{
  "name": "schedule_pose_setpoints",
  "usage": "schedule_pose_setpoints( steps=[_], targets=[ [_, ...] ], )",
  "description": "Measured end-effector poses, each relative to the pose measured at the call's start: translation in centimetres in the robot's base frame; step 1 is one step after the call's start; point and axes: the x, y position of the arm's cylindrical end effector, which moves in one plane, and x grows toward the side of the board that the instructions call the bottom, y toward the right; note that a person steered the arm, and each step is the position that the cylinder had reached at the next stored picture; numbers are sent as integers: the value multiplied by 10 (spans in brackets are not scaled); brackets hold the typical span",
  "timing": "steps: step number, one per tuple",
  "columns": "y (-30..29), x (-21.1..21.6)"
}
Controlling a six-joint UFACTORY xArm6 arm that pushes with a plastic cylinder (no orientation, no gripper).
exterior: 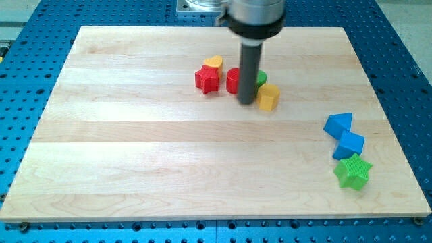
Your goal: Place the hexagon on top of the triangle
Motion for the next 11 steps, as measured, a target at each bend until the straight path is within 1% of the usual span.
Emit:
schedule_pose_setpoints(
  steps=[1, 2, 3, 4, 5, 6, 7, 8, 9, 10, 11],
  targets=[
    [41, 22],
    [48, 18],
    [3, 37],
    [31, 45],
    [53, 91],
    [79, 87],
    [85, 67],
    [72, 42],
    [96, 6],
    [105, -31],
    [171, 4]
  ],
)
